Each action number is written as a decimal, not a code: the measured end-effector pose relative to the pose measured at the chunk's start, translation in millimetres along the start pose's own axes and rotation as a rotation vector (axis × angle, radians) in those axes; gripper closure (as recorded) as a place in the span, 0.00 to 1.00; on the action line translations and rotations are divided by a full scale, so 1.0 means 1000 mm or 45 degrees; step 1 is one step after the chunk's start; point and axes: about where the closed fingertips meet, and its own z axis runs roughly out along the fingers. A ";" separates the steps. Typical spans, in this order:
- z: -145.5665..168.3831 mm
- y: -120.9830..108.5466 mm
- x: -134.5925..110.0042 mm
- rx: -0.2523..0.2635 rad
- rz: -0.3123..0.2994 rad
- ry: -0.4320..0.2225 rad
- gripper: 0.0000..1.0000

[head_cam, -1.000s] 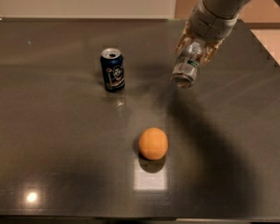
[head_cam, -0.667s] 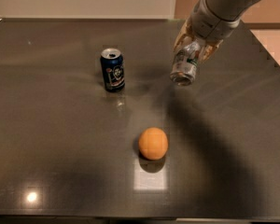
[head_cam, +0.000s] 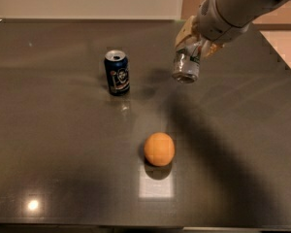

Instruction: Place 7up can upright

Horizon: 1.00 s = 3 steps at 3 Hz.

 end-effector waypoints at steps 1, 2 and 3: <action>-0.002 -0.007 0.005 0.057 -0.067 0.105 1.00; -0.002 -0.007 0.005 0.057 -0.067 0.105 1.00; -0.005 -0.011 0.003 0.047 -0.134 0.146 1.00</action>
Offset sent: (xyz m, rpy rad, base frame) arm 0.0007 0.0034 0.0038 0.0076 -0.0728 0.0282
